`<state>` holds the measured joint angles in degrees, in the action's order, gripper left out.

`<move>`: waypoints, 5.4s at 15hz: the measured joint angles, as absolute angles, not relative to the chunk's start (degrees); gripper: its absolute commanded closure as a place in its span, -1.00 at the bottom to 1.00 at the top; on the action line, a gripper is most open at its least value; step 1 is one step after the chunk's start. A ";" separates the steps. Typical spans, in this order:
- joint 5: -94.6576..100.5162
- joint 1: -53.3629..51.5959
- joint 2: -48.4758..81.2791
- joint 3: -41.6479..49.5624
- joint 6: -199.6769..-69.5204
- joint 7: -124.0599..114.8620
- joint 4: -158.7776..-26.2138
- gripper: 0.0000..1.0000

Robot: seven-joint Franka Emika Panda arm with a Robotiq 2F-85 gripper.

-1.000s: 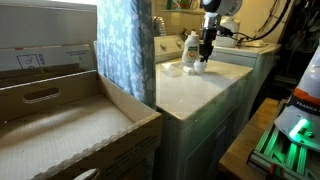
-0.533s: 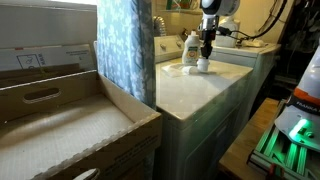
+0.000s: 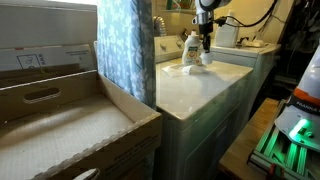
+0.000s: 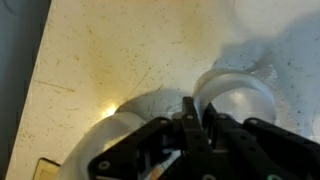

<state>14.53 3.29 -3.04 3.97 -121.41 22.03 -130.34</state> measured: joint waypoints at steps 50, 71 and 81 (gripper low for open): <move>26.26 -6.05 10.73 -0.59 -99.02 -35.82 -112.47 -1.00; 22.89 -3.57 10.06 2.64 -105.37 -82.02 -114.74 -1.00; 19.33 -2.62 10.21 3.02 -124.01 -94.25 -122.01 -1.00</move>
